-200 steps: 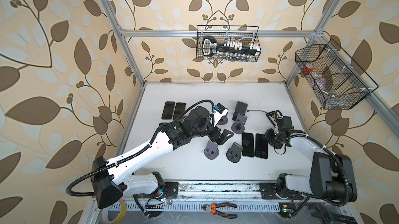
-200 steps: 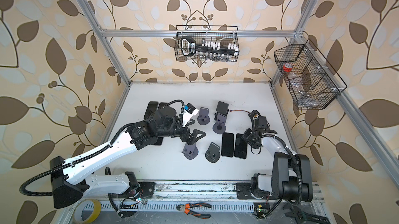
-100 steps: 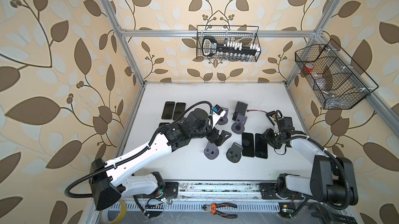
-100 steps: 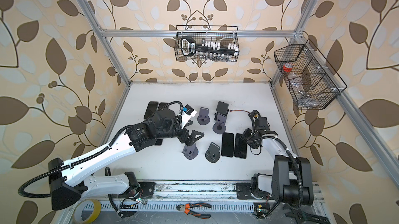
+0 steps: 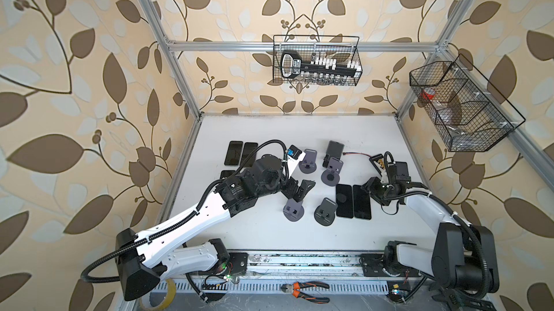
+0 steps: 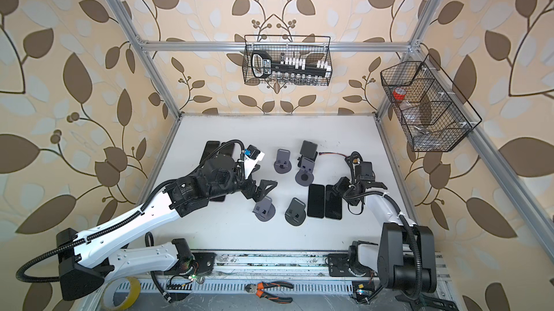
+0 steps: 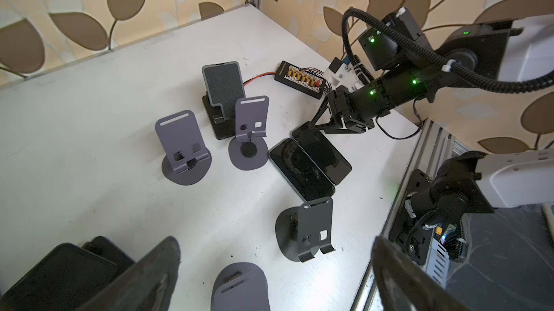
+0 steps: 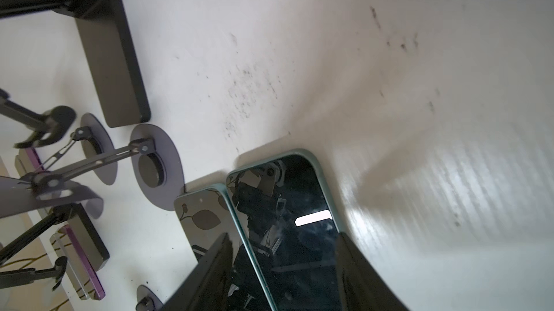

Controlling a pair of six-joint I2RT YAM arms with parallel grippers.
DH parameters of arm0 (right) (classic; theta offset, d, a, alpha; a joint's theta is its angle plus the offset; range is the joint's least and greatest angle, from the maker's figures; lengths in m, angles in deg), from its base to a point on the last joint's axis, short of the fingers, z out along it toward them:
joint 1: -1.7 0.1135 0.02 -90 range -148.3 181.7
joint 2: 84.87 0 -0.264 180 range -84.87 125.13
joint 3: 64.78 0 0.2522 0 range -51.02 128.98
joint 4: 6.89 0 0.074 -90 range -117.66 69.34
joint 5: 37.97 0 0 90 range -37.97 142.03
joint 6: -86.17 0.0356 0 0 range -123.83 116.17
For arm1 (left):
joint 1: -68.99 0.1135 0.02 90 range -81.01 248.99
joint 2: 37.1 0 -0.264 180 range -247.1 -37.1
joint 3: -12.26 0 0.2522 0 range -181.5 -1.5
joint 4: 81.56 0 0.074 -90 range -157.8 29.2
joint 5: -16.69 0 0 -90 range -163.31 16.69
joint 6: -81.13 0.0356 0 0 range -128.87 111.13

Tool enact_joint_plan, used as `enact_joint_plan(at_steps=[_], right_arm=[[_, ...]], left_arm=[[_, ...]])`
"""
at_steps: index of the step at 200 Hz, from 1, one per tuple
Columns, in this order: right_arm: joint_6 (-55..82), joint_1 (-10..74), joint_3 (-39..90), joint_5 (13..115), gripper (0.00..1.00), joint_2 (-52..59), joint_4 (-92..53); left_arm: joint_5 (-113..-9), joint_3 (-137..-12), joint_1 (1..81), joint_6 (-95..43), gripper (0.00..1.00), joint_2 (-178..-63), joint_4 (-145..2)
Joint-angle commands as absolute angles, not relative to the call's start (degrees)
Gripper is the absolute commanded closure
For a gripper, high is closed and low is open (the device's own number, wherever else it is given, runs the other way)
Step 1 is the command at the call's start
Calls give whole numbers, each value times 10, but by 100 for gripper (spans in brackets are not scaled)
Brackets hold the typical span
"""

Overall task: Remove the phone from the phone stand
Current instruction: Rotate the phone at the middle-right of the table, then reset both arms

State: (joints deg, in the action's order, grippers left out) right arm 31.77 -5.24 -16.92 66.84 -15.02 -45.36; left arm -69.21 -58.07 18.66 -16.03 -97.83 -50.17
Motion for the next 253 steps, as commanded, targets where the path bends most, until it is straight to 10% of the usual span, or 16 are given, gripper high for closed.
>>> enact_joint_plan(at_steps=[1,168,253], right_arm=[[320,-55,-131,661,43,-174,-482],[323,-55,-8,607,42,-226,-494],[315,34,64,492,45,-152,-443]], left_arm=[[-740,-572,182,-138,1,-945,-534],[-888,-558,195,-39,1,-881,-515],[-837,-564,354,-49,1,-936,-541]])
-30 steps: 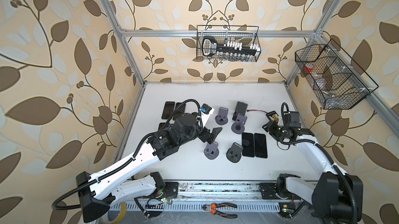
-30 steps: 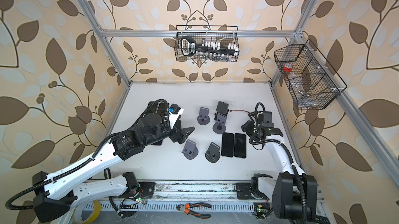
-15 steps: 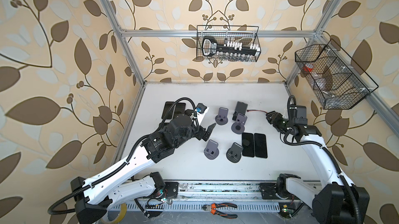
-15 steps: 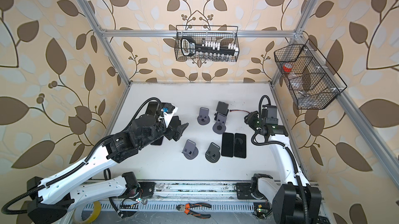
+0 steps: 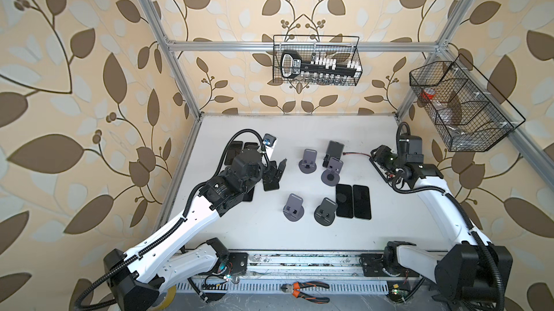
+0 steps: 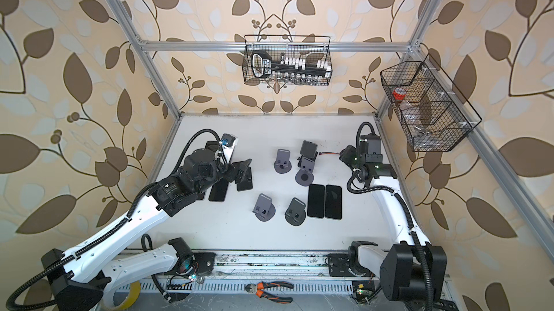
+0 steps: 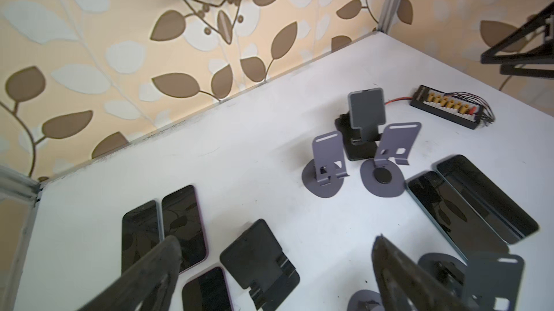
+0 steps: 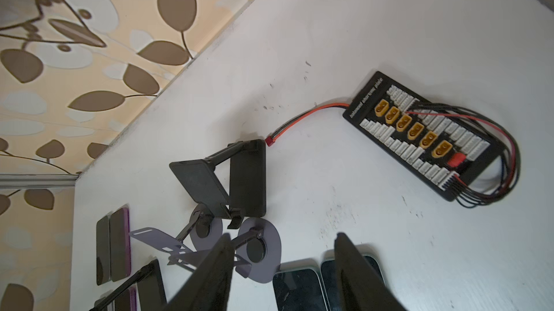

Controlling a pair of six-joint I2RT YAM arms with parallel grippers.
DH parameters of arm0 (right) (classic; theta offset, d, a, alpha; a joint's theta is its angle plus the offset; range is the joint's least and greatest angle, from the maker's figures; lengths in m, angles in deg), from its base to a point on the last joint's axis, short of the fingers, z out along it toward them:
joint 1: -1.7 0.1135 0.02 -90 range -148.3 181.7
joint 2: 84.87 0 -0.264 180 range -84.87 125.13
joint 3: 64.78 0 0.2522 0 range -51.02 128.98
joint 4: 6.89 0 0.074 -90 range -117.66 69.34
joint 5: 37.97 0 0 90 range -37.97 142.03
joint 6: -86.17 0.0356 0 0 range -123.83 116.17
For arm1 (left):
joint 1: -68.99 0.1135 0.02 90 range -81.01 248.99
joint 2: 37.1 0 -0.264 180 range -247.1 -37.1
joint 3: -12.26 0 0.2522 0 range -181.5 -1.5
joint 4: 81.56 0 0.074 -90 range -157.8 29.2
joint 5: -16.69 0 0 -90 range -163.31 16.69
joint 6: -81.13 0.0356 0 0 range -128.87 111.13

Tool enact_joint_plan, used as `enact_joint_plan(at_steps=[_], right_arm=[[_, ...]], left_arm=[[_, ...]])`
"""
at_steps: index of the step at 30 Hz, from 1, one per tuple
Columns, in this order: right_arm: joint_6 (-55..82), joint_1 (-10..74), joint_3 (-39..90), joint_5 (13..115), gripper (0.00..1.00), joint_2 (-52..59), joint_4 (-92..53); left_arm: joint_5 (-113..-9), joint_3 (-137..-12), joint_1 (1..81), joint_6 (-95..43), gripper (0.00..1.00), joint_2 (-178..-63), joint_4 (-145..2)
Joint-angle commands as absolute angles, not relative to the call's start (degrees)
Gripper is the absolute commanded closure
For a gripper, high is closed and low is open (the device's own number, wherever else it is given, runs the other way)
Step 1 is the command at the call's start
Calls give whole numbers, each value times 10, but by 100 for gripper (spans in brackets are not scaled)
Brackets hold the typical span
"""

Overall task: Remove the phone from the phone stand
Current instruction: Reset both arms

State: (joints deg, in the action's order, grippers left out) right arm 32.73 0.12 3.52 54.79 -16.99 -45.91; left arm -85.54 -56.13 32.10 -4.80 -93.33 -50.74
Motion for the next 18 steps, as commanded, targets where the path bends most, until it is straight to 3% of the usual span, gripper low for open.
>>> enact_joint_plan(at_steps=[1,18], right_arm=[[314,36,64,491,45,-151,-442],[197,196,190,318,39,-53,-415]], left_arm=[[-837,-565,355,-49,1,-937,-541],[-725,-519,600,-118,1,-938,-611]])
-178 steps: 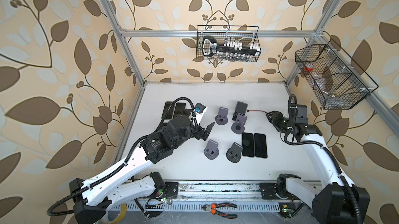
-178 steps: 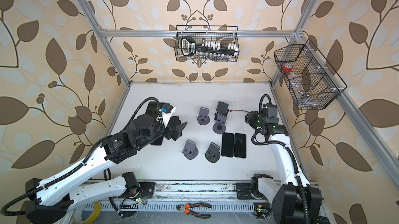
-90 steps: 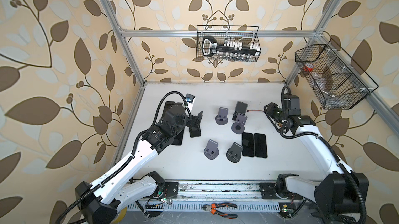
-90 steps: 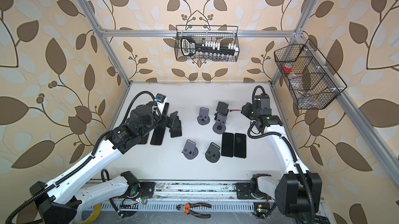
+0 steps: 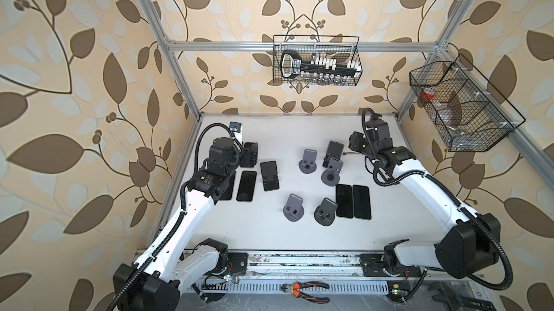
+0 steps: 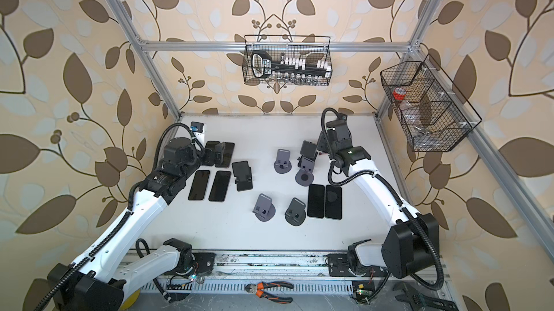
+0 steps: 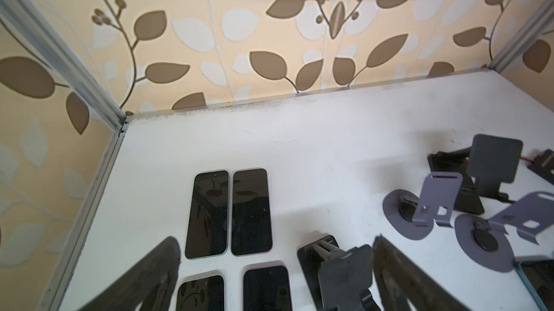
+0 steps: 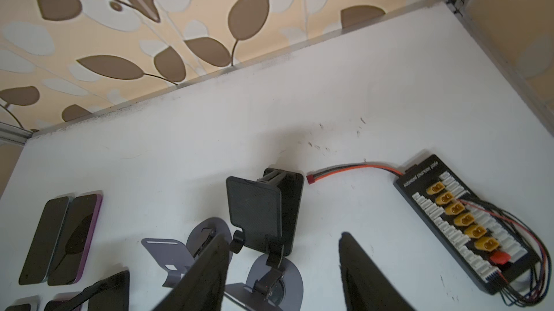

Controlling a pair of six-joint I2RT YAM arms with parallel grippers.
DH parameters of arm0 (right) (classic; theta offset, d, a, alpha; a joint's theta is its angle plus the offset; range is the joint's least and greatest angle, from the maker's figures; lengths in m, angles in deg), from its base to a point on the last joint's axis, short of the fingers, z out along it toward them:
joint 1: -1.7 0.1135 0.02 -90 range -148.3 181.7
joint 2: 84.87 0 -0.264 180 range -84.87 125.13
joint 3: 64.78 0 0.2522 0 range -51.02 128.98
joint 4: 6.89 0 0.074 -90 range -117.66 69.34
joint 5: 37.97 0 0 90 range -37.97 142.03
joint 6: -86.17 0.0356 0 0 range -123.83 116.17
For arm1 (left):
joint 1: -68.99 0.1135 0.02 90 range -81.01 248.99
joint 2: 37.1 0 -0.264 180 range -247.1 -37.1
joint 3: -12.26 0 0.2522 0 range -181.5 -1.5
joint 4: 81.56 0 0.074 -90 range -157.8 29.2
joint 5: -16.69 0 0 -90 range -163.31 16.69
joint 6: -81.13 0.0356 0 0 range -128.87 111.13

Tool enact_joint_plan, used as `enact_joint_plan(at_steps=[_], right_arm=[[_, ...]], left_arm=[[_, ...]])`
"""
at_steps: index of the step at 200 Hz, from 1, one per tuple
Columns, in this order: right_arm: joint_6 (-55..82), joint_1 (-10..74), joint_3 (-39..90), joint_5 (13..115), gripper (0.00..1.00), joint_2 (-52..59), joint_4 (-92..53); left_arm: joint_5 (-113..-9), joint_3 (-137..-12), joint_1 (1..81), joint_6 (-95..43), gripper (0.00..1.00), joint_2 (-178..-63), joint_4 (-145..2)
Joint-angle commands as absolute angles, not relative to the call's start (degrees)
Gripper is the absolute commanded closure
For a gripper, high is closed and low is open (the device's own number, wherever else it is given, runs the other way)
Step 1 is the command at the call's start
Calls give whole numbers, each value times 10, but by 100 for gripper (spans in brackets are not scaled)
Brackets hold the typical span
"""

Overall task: Remove the phone from the phone stand
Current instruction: Reset both arms

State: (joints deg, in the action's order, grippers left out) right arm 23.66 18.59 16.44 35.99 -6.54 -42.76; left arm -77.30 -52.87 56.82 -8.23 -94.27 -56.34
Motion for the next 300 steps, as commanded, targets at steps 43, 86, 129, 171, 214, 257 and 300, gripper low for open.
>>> enact_joint_plan(at_steps=[43,86,129,171,214,257,300], right_arm=[[140,211,143,296,40,-68,-299],[86,207,94,264,42,-73,-220],[72,175,5,248,42,-83,-113],[112,127,-93,245,44,-90,-8],[146,77,-154,257,46,-78,47],[112,65,-203,246,47,-65,121],[102,41,-222,279,46,-51,170]], left_arm=[[-735,-493,636,-122,1,-964,-665],[-731,-459,670,-163,1,-1001,-734],[-731,-394,672,-169,1,-1015,-852],[-778,-335,672,-162,1,-1025,-905],[-816,-279,672,-166,1,-1041,-953],[-823,-266,672,-166,1,-1085,-985],[-818,-270,672,-160,1,-1080,-966]])
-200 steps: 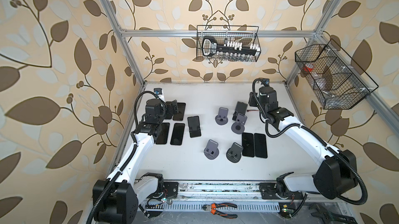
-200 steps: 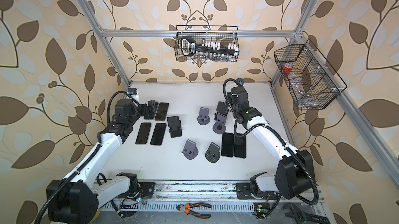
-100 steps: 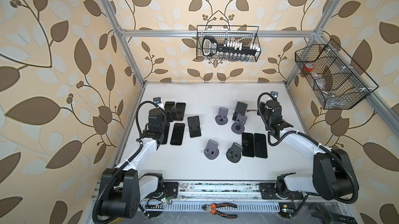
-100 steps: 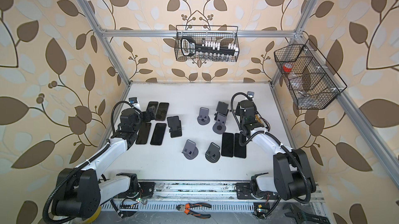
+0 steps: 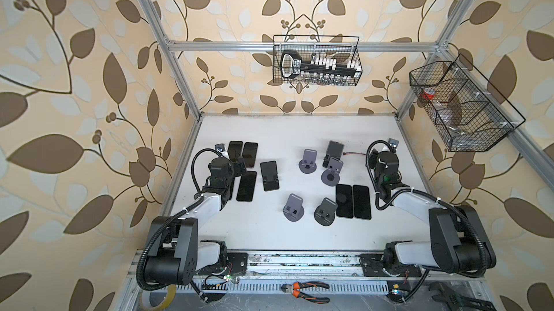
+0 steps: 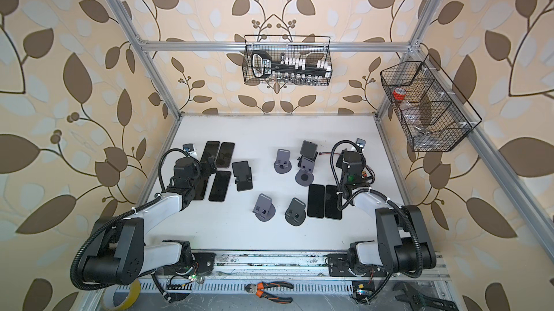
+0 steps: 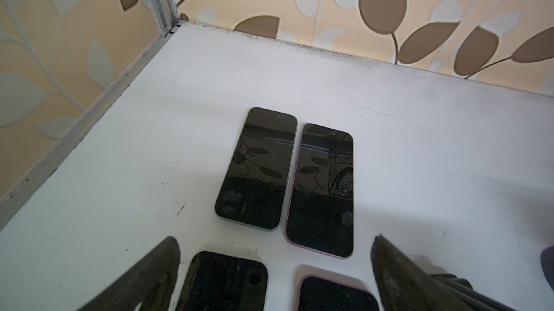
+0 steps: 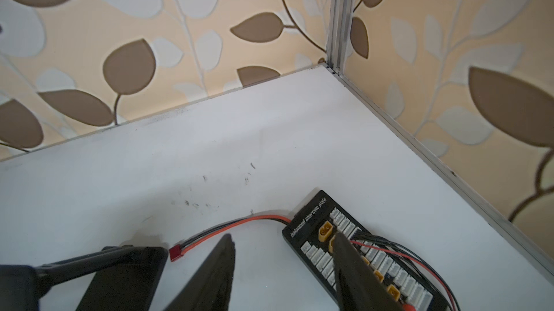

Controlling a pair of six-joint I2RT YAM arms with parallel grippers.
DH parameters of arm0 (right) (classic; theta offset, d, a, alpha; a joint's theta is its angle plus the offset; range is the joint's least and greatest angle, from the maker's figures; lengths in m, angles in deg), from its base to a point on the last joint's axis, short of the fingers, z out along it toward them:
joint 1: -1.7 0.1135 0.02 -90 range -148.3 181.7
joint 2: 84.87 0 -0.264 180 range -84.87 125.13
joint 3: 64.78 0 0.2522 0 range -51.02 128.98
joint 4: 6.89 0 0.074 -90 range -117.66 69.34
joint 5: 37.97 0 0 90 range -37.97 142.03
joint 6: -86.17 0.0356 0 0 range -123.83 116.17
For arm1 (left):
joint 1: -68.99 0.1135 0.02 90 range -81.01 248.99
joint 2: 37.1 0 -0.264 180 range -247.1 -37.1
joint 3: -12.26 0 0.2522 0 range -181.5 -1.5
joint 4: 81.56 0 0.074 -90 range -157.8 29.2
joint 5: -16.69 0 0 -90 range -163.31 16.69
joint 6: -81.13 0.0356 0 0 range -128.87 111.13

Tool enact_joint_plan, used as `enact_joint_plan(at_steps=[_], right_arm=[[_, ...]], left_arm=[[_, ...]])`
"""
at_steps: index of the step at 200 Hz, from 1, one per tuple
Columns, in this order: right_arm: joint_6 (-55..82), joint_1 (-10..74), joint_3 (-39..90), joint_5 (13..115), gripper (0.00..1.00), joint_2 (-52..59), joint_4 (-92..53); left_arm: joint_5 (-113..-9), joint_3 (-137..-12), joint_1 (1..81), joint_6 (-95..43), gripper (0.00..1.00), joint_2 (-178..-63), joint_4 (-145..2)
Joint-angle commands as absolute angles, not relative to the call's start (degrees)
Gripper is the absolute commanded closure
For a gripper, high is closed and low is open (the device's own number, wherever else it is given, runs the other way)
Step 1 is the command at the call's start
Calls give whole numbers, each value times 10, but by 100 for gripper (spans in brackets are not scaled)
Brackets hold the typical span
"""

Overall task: Remove the phone from the phone stand
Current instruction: Reset both arms

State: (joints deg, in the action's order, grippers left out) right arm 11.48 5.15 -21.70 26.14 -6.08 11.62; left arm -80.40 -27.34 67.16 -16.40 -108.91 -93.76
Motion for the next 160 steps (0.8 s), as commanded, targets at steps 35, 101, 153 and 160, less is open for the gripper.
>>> enact_joint_plan(at_steps=[35,101,153,160], right_arm=[[71,35,-222,295,46,-46,183],[73,34,-290,281,46,-79,195],[59,35,-335,326,45,-78,268],[56,34,-338,330,45,-78,273]], left_arm=[[-818,-254,671,-163,1,-1062,-969],[-857,-233,648,-160,1,-1031,-961],[-905,-218,613,-143,1,-1023,-956],[-918,-215,605,-144,1,-1029,-959]])
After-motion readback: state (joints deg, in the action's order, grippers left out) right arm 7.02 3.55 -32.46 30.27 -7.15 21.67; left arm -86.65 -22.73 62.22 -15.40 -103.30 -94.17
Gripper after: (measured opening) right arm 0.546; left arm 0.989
